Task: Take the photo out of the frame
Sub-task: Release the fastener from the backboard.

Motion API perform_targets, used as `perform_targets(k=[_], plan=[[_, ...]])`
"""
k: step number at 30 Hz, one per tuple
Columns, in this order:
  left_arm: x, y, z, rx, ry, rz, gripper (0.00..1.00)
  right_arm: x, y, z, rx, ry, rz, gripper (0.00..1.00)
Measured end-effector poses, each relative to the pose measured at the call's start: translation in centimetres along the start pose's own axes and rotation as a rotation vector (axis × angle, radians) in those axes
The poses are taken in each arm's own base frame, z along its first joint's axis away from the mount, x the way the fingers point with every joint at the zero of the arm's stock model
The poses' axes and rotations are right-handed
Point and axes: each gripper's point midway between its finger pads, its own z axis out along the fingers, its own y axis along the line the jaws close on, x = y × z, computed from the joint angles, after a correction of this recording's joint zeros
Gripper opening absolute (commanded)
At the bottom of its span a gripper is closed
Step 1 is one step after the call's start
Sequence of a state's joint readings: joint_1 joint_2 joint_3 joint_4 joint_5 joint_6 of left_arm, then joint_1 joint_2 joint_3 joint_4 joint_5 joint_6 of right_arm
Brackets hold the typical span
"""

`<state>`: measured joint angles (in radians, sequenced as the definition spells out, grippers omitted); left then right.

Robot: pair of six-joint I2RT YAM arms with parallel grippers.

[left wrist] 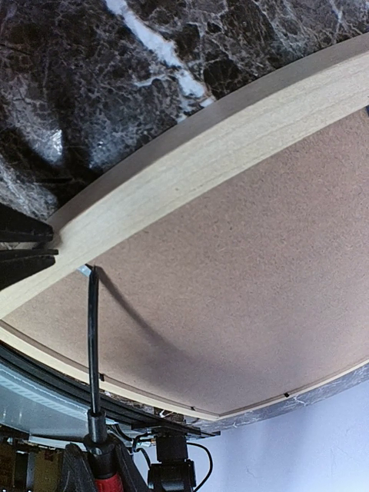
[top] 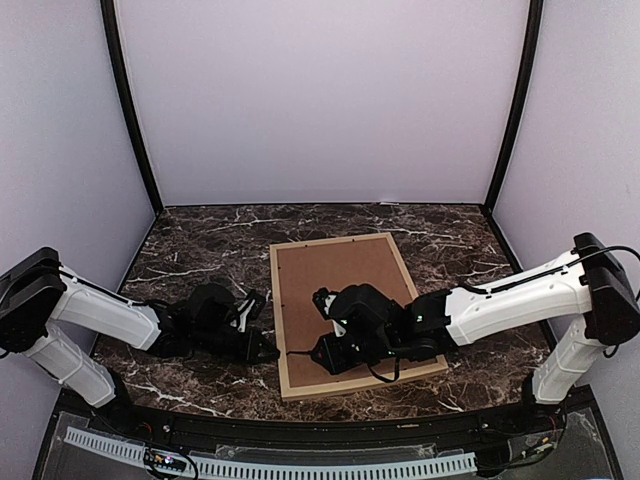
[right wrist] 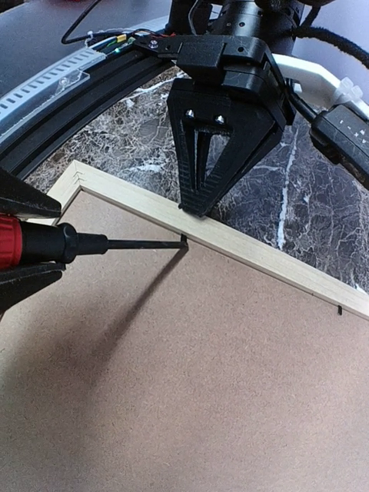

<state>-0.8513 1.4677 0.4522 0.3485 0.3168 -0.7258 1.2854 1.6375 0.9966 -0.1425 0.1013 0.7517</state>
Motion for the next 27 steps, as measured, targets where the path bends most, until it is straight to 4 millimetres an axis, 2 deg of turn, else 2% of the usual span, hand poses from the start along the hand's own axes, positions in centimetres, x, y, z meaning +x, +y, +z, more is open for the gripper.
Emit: perform_targets(k=[9, 27], plan=[[0.00, 0.00, 0.00, 0.000, 0.000, 0.000, 0.06, 0.04, 0.31, 0.00, -0.017, 0.002, 0.050, 0.00], [0.00, 0.01, 0.00, -0.003, 0.002, -0.009, 0.06, 0.46, 0.49, 0.10, -0.086, -0.024, 0.255, 0.00]])
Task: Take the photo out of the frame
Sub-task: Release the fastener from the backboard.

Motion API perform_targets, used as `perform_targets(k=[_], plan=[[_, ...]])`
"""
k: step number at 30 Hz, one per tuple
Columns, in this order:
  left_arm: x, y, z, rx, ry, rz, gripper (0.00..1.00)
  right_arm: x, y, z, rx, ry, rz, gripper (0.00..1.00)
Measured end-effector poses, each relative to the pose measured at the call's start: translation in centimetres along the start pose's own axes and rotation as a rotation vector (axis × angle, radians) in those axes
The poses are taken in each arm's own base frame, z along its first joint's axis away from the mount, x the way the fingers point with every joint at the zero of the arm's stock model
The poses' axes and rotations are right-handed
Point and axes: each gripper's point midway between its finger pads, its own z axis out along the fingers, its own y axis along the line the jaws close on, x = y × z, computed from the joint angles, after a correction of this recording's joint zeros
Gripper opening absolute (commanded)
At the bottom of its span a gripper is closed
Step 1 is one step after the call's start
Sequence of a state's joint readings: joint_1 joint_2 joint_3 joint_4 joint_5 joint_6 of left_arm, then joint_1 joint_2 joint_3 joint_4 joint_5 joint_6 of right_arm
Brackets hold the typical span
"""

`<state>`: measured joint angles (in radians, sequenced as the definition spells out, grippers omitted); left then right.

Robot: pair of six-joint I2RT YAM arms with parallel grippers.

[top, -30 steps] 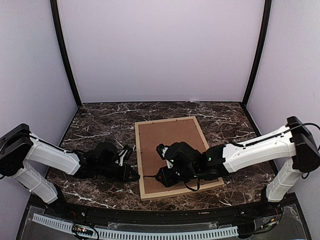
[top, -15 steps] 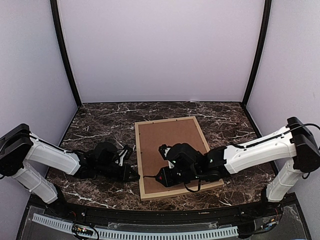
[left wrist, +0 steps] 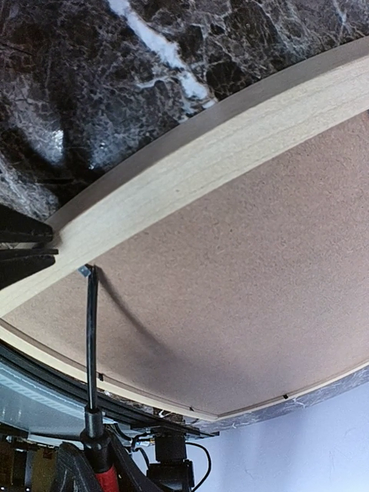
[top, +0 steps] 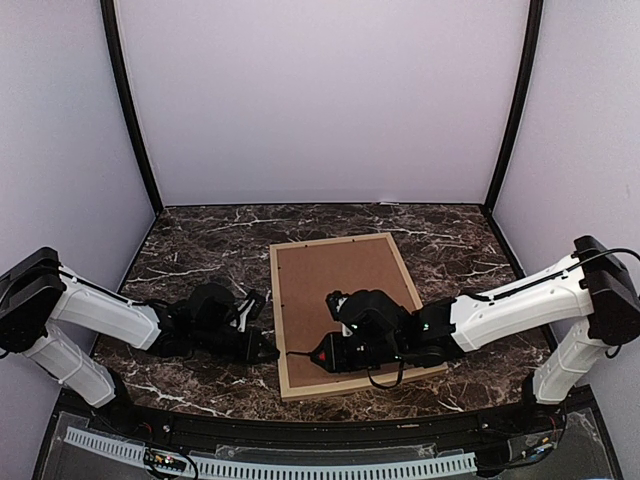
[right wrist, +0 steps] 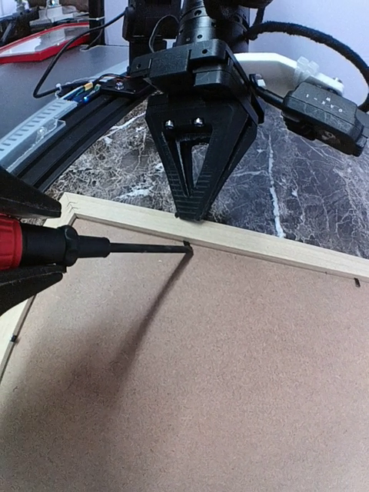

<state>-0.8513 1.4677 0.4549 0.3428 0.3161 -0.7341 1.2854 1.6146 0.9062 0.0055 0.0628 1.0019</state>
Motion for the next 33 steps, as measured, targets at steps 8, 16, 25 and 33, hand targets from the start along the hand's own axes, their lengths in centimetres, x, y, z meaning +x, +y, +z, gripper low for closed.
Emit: perform_targets(k=[8, 16, 25, 33], plan=[[-0.01, 0.01, 0.00, -0.001, 0.000, -0.007, 0.05, 0.08, 0.21, 0.07, -0.020, 0.000, 0.083, 0.00], [-0.03, 0.02, 0.02, -0.003, 0.001, -0.013, 0.05, 0.04, 0.45, 0.09, -0.035, -0.003, 0.119, 0.00], [-0.02, 0.04, 0.02, -0.004, 0.001, -0.016, 0.05, 0.07, 0.53, 0.09, -0.037, -0.003, 0.124, 0.00], [-0.10, 0.06, 0.01, -0.014, 0.006, -0.023, 0.04, 0.21, 0.62, 0.11, -0.038, -0.001, 0.133, 0.00]])
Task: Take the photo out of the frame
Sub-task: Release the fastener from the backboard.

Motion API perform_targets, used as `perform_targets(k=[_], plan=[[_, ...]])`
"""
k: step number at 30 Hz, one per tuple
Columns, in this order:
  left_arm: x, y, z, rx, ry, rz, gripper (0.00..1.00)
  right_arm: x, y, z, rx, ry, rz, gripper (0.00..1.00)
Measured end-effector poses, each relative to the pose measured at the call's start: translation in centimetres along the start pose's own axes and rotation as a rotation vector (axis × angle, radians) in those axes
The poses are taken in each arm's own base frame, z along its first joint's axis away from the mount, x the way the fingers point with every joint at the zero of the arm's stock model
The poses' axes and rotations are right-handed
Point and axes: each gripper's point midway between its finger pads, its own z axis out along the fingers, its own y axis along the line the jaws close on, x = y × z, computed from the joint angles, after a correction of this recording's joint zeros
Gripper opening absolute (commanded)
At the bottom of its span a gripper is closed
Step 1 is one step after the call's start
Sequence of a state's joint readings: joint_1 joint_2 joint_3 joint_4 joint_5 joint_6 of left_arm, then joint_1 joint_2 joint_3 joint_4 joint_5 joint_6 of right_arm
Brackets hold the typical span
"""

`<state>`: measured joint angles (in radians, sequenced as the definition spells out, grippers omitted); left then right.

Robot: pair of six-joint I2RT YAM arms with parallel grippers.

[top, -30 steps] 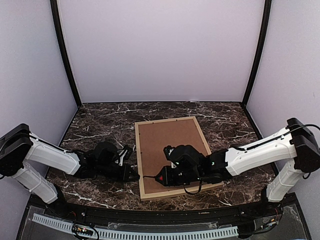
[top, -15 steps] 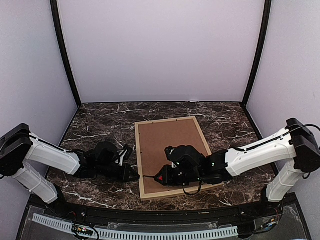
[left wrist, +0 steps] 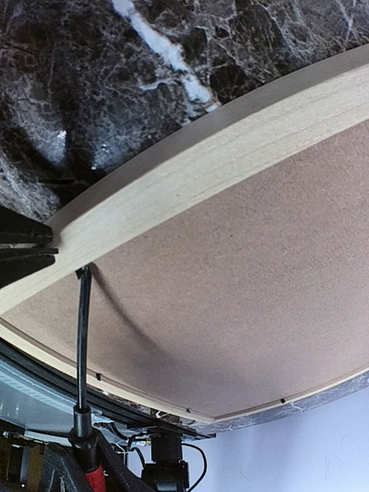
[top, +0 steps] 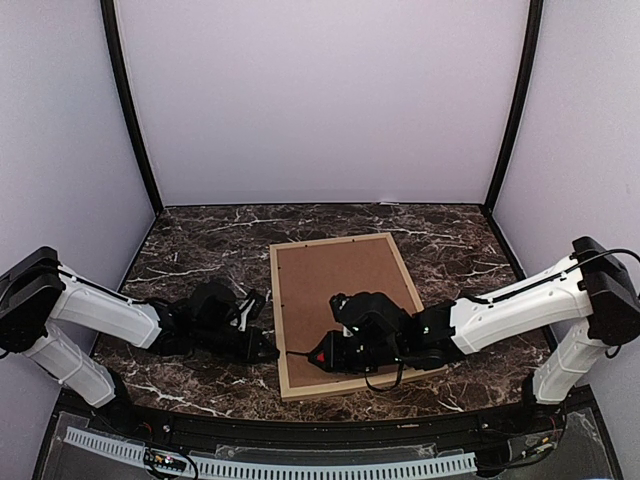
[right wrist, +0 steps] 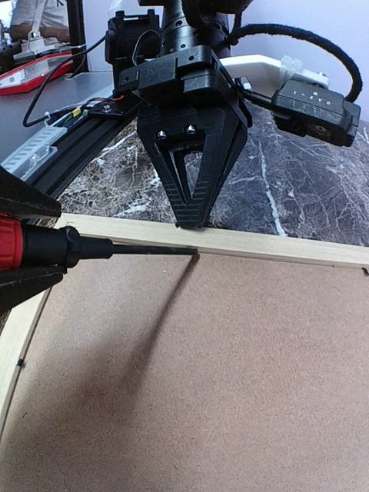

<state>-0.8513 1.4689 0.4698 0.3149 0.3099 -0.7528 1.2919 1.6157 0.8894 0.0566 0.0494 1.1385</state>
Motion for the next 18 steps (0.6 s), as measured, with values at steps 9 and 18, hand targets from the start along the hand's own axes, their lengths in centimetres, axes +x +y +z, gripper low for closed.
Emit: perform_targets(k=[9, 18], plan=[[-0.07, 0.01, -0.01, -0.003, -0.002, 0.000, 0.04, 0.20, 0.08, 0.09, -0.002, 0.002, 0.021, 0.00], [-0.10, -0.03, -0.07, -0.003, -0.007, 0.003, 0.04, 0.26, 0.16, 0.29, -0.004, -0.003, 0.048, 0.00]])
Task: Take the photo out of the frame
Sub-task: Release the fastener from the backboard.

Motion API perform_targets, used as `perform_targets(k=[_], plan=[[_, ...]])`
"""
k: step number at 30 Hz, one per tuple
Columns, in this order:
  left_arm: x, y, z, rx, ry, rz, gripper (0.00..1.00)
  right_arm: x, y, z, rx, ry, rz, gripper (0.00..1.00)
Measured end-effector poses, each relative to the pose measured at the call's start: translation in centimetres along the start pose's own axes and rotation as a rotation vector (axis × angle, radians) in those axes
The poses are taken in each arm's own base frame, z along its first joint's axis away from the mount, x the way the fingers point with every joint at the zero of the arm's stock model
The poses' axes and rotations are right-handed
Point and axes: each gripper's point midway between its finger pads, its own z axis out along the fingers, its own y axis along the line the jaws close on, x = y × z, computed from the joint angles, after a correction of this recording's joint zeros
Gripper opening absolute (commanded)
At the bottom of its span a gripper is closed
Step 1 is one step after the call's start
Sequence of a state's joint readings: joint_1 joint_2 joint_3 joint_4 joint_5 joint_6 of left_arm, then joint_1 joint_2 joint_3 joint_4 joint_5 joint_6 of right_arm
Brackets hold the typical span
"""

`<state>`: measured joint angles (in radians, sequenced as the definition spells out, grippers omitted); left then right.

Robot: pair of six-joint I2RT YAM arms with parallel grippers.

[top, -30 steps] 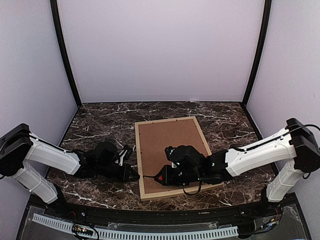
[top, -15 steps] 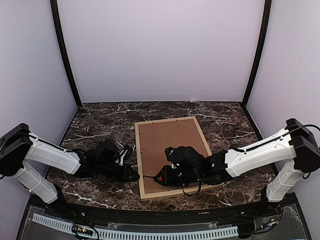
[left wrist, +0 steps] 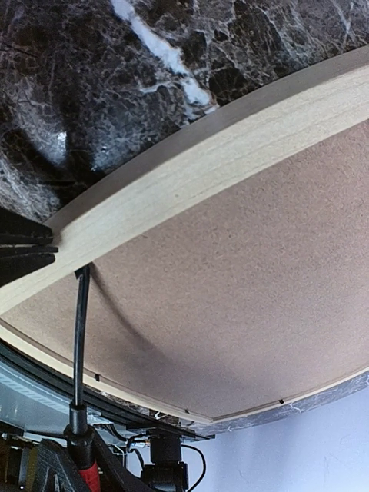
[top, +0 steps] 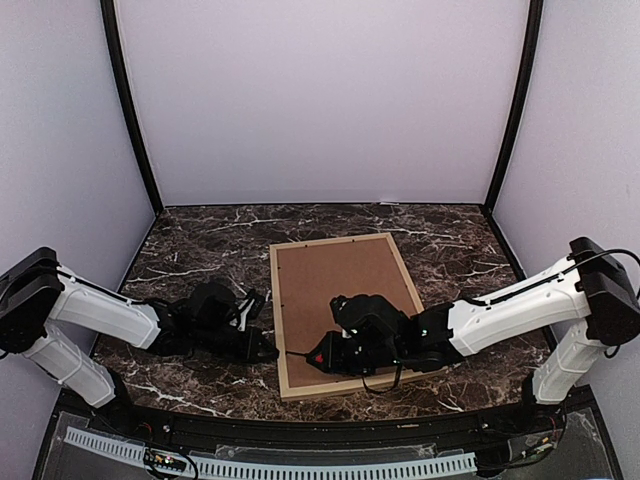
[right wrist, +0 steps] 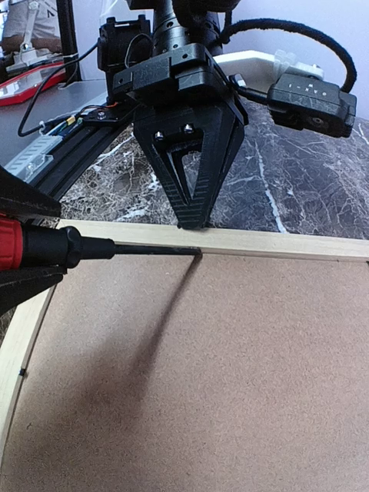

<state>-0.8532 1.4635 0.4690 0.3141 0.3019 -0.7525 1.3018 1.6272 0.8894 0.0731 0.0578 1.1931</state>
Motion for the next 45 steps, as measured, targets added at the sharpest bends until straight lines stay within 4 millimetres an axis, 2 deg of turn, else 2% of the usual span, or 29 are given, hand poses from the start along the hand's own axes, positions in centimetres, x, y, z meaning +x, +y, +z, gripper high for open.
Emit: perform_targets(k=[12, 16, 17, 20, 22, 24, 26, 31, 36, 40, 45], plan=[[-0.2, 0.1, -0.2, -0.012, -0.018, 0.005, 0.04, 0.0, -0.2, 0.1, 0.006, -0.013, -0.024, 0.00], [-0.2, 0.2, -0.3, -0.024, -0.025, 0.011, 0.04, 0.2, -0.2, -0.8, 0.000, -0.008, -0.046, 0.00], [-0.2, 0.3, -0.3, -0.027, -0.027, 0.013, 0.04, 0.5, 0.6, -1.2, -0.036, 0.012, -0.050, 0.00], [-0.3, 0.3, -0.3, -0.033, -0.030, 0.016, 0.04, 1.5, 5.2, -3.5, -0.208, 0.046, -0.088, 0.00], [-0.3, 0.3, -0.3, -0.036, -0.033, 0.018, 0.04, 1.7, 7.4, -5.1, -0.293, 0.051, -0.106, 0.00], [-0.3, 0.4, -0.4, -0.041, -0.036, 0.019, 0.03, 1.2, 8.5, -6.2, -0.339, 0.037, -0.117, 0.00], [-0.4, 0.5, -0.5, -0.052, -0.043, 0.020, 0.03, 0.6, 8.7, -6.8, -0.351, 0.021, -0.123, 0.00], [0.2, 2.4, -1.0, -0.144, -0.032, 0.009, 0.04, -0.8, 6.7, -7.3, -0.305, -0.009, -0.132, 0.00], [-0.2, 2.8, -2.4, -0.195, -0.058, 0.024, 0.07, -2.8, 4.0, -7.9, -0.217, -0.054, -0.152, 0.00], [-1.4, 2.9, -3.6, -0.249, -0.103, 0.043, 0.16, -4.9, 2.4, -8.5, -0.162, -0.102, -0.175, 0.00], [-3.6, 3.0, -4.5, -0.291, -0.153, 0.053, 0.31, -6.8, 0.0, -8.0, -0.083, -0.132, -0.203, 0.00]])
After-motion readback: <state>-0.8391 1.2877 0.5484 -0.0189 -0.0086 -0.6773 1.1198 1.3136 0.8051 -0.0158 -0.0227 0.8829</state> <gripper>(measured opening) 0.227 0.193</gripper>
